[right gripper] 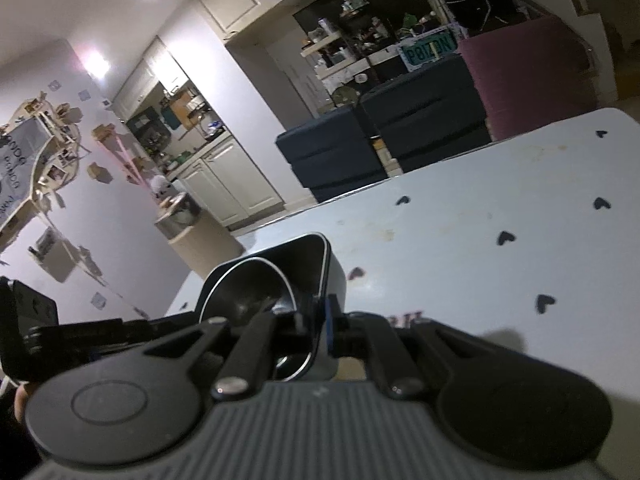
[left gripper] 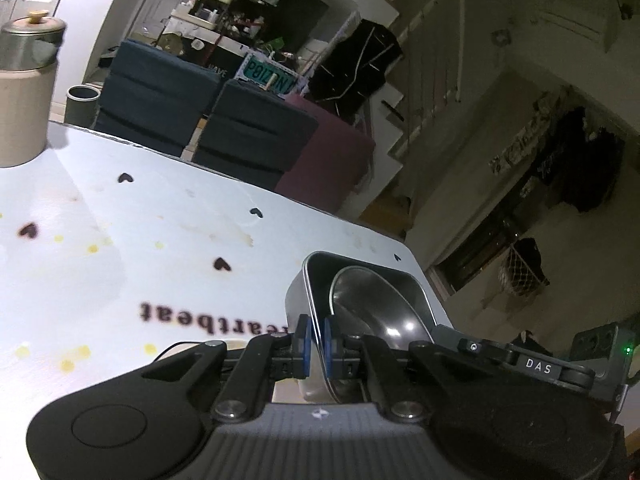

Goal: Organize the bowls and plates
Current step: 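Lift the steel tray with both tools and carry it onto the cream bowl stack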

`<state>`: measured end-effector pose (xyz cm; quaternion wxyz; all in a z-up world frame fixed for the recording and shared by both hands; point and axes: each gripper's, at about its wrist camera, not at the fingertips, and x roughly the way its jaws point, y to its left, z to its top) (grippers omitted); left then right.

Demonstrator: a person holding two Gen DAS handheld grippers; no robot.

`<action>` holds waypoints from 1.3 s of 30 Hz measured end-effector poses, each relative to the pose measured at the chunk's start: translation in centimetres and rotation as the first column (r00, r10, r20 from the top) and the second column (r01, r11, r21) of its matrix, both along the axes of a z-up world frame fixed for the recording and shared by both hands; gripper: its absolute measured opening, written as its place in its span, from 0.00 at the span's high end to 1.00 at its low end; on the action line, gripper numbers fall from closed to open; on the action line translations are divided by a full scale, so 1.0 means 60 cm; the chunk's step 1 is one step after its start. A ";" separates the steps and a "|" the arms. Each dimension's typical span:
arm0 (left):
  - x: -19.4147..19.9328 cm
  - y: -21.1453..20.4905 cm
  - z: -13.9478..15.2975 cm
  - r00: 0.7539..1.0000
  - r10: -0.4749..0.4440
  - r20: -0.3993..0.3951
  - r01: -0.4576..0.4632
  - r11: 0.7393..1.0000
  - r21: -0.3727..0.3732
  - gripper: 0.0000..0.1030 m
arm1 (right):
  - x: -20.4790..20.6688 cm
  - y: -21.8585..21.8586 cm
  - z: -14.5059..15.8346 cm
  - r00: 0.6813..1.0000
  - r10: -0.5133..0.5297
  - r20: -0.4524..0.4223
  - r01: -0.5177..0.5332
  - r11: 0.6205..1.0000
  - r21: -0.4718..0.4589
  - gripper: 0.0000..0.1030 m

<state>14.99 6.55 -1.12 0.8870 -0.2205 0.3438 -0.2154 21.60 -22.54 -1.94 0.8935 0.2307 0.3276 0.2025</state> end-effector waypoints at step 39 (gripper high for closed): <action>-0.018 0.049 -0.103 0.988 0.063 -0.143 -0.049 0.994 0.099 0.94 | -0.029 0.062 -0.058 0.978 0.039 -0.205 -0.052 0.997 -0.059 0.92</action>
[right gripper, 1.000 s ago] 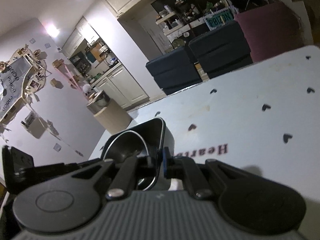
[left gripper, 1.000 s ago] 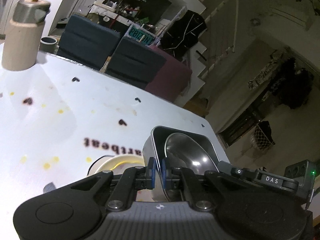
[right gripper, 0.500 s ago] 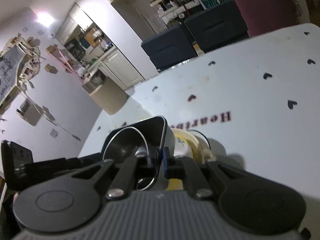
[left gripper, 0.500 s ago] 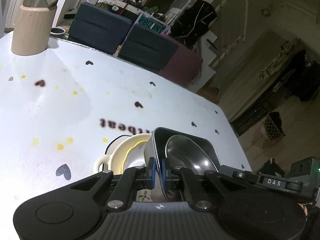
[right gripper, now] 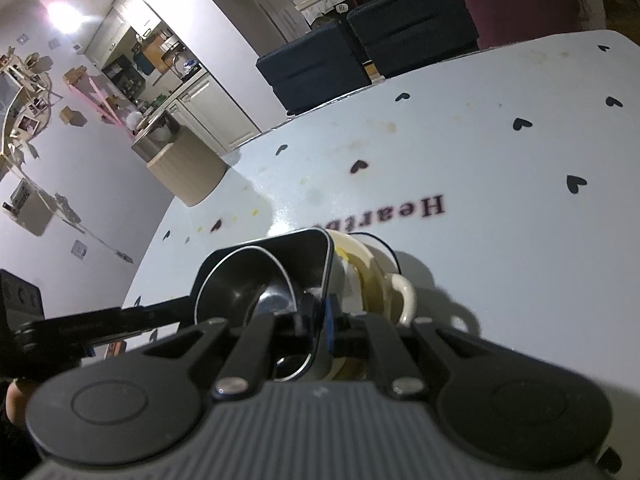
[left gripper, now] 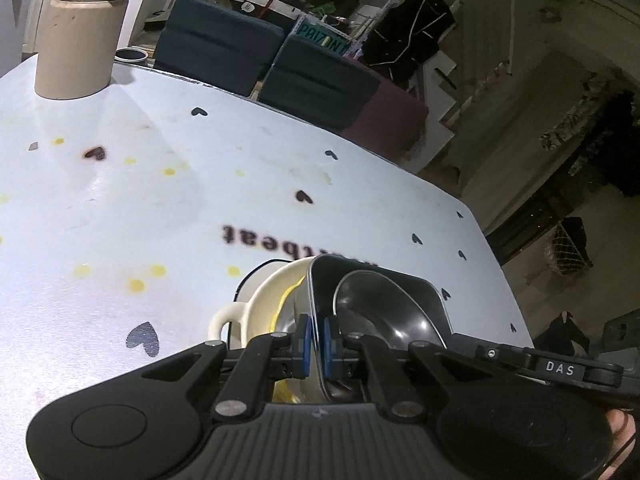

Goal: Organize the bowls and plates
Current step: 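Lift the steel tray with both tools and carry it onto the cream bowl stack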

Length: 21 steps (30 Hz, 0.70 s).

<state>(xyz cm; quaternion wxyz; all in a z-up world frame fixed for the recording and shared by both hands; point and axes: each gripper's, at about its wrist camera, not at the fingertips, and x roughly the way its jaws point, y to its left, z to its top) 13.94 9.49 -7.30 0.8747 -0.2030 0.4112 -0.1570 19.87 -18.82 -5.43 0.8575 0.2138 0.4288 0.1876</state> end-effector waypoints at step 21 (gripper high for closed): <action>0.005 -0.012 -0.010 1.000 -0.006 -0.019 0.007 1.000 0.025 0.94 | 0.011 0.016 -0.009 0.999 -0.011 -0.032 0.009 0.999 -0.050 0.92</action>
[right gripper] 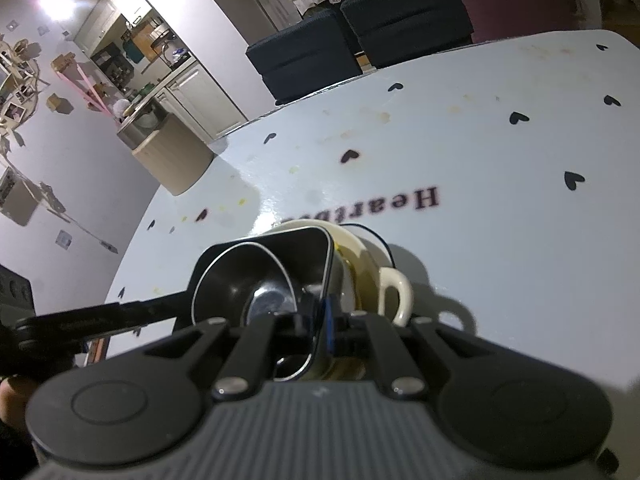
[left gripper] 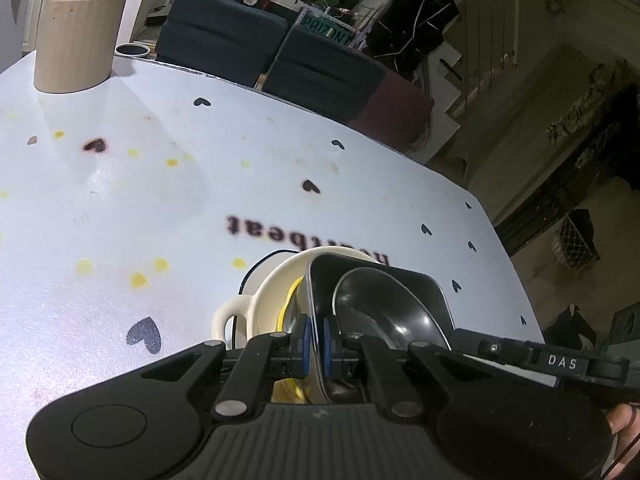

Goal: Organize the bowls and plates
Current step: 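Lift the steel tray with both tools and carry it onto the cream bowl stack, then lower the steel tray onto the stack and open both tools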

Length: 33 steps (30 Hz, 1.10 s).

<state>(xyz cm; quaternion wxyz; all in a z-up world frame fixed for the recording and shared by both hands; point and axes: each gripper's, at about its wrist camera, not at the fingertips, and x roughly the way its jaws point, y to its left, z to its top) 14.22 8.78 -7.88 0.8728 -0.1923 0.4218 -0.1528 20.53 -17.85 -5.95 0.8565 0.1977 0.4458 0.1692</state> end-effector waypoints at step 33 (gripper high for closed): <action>-0.023 0.004 0.068 0.994 0.043 0.097 -0.047 0.998 0.045 0.23 | -0.020 -0.001 0.042 0.989 -0.045 0.139 0.067 0.985 -0.159 0.35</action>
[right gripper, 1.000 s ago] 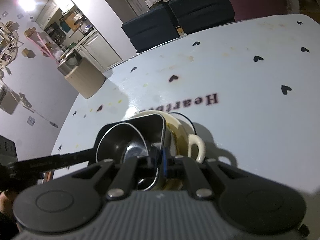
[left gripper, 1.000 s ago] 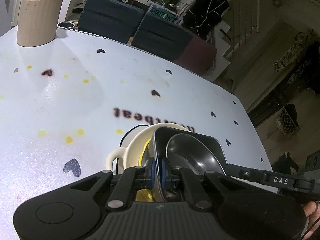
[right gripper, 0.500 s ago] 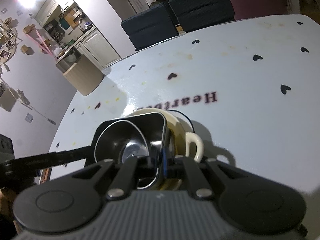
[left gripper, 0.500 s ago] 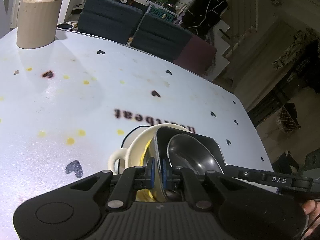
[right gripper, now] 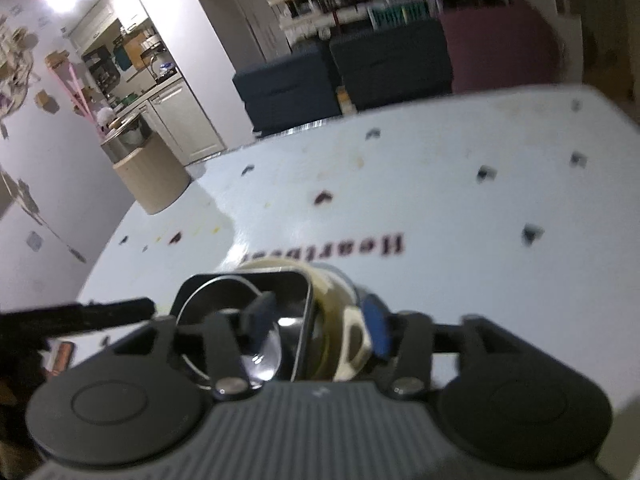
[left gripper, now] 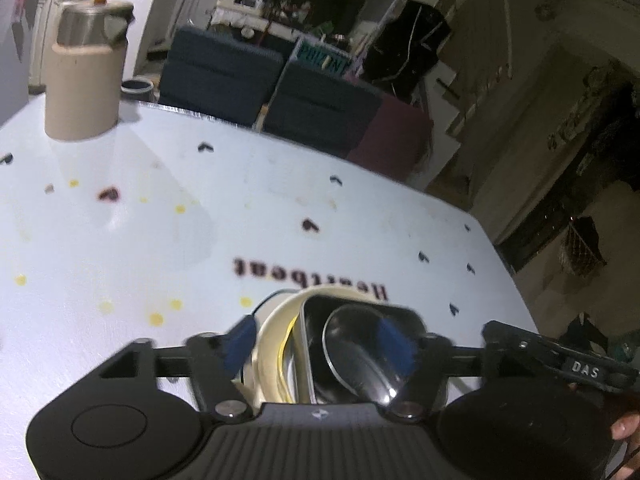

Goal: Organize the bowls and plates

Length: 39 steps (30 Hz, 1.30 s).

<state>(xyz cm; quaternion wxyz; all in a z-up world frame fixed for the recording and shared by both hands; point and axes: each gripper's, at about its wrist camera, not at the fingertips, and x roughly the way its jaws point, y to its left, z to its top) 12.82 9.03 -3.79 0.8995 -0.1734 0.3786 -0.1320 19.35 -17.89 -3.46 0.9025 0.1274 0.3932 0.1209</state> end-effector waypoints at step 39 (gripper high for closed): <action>-0.295 -0.034 0.097 0.943 0.057 0.328 -0.183 0.911 0.369 0.00 | -0.280 0.017 0.082 0.886 -0.174 0.430 0.276 0.943 -0.187 0.00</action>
